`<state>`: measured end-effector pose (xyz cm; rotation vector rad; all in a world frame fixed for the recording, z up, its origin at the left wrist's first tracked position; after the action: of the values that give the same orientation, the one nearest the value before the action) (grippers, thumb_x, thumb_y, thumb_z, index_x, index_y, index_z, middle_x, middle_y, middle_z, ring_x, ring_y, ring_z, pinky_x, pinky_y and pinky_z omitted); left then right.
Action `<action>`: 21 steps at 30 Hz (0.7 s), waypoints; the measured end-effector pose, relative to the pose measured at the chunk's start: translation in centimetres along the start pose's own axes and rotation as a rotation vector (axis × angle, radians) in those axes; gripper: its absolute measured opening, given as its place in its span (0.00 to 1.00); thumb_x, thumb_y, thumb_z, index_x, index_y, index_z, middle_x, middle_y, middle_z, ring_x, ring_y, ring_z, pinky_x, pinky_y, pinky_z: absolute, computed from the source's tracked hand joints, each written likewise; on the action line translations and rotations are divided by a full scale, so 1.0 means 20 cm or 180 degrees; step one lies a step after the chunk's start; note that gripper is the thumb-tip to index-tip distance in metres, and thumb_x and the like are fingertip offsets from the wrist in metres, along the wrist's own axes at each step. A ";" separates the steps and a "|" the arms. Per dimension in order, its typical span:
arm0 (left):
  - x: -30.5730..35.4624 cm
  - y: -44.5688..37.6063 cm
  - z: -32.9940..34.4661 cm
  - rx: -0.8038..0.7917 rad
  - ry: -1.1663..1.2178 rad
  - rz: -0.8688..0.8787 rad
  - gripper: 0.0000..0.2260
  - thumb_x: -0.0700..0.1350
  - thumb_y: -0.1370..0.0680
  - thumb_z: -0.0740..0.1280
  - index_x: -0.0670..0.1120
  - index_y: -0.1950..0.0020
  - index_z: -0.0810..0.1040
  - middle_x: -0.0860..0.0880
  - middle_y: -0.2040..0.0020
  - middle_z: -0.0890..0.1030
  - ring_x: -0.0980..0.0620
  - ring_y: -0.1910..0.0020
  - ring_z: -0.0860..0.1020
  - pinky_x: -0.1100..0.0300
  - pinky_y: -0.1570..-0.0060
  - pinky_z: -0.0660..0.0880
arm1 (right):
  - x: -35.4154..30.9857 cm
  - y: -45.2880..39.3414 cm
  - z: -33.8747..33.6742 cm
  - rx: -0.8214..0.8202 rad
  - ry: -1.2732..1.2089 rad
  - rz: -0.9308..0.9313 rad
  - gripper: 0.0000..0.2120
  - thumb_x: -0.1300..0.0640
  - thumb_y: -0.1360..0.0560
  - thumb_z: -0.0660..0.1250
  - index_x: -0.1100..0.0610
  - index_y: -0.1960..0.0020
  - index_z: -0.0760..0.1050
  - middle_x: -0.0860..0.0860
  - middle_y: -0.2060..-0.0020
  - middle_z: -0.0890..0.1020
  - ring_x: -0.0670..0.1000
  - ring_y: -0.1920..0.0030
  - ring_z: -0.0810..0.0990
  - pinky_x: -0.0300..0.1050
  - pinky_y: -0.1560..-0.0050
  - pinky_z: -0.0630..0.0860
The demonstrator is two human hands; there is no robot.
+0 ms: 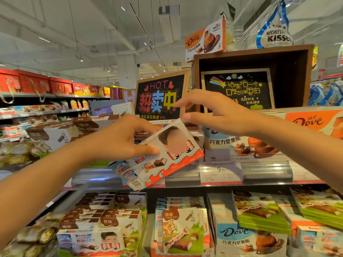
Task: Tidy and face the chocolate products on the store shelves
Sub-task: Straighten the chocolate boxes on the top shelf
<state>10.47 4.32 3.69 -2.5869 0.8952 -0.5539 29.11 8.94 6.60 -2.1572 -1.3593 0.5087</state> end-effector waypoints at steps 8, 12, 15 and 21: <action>0.00 0.01 -0.02 0.0236 0.0217 -0.0111 0.12 0.53 0.29 0.70 0.49 0.50 0.76 0.59 0.53 0.82 0.62 0.53 0.80 0.59 0.56 0.79 | -0.15 -0.04 0.05 -0.0259 -0.0074 -0.0244 0.20 0.55 0.29 0.72 0.50 0.39 0.72 0.35 0.49 0.73 0.37 0.48 0.73 0.30 0.52 0.69; -0.07 0.05 -0.09 0.0776 0.0215 -0.0320 0.30 0.74 0.44 0.68 0.63 0.47 0.70 0.64 0.50 0.79 0.63 0.53 0.79 0.63 0.61 0.79 | -0.07 0.00 -0.15 0.0187 -0.0994 0.0017 0.18 0.62 0.27 0.68 0.46 0.42 0.70 0.39 0.46 0.73 0.39 0.44 0.75 0.31 0.53 0.76; -0.07 0.05 -0.10 0.0765 -0.0513 -0.0130 0.36 0.77 0.44 0.65 0.63 0.40 0.68 0.63 0.46 0.76 0.65 0.47 0.73 0.68 0.50 0.73 | 0.00 0.02 -0.26 0.0591 -0.1156 0.0052 0.21 0.67 0.26 0.66 0.43 0.45 0.68 0.45 0.44 0.74 0.46 0.41 0.75 0.39 0.50 0.79; -0.09 0.02 -0.10 0.0952 -0.1758 0.0156 0.28 0.73 0.39 0.63 0.52 0.52 0.75 0.53 0.49 0.75 0.54 0.48 0.71 0.56 0.49 0.66 | 0.06 0.04 -0.28 0.1276 -0.1348 -0.0052 0.19 0.68 0.30 0.63 0.47 0.48 0.69 0.48 0.49 0.73 0.50 0.45 0.75 0.42 0.49 0.76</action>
<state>8.10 4.72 4.75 -2.2555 0.6259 0.0503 33.43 8.43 10.55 -1.7676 -1.3402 1.1744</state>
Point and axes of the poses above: each hand's wrist, its own y-axis away from the middle knuckle, its own z-axis out of the palm, x = y × z, the point moved 4 cm from there along -y, towards the middle knuckle
